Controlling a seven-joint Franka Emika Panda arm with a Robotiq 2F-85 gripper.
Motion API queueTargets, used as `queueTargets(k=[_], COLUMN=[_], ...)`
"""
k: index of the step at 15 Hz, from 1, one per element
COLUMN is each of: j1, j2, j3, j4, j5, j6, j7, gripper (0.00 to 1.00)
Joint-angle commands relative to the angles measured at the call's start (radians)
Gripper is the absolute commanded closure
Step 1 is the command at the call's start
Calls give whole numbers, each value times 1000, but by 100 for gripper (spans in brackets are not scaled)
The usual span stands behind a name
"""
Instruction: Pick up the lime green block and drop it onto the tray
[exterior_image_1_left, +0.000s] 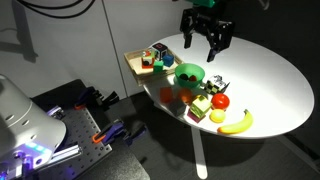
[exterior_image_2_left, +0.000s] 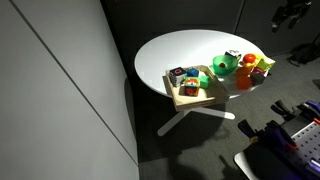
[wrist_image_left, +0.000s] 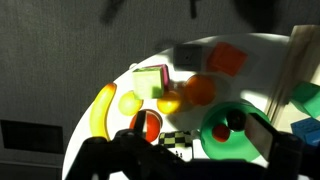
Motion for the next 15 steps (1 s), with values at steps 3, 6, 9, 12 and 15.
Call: queueTargets(k=[3,6,9,12,15], j1=[-19,-17,-17,-17,-19], j2=[39,45,46,46,80], j3=[5,9,10,10,8], j4=[6,1,0,0,19], j5=[12,-1,-1,-1,-4], j6=[80,68,68,68,69], j7=[4,1,1,1,12], gripper=[0,0,0,0,0])
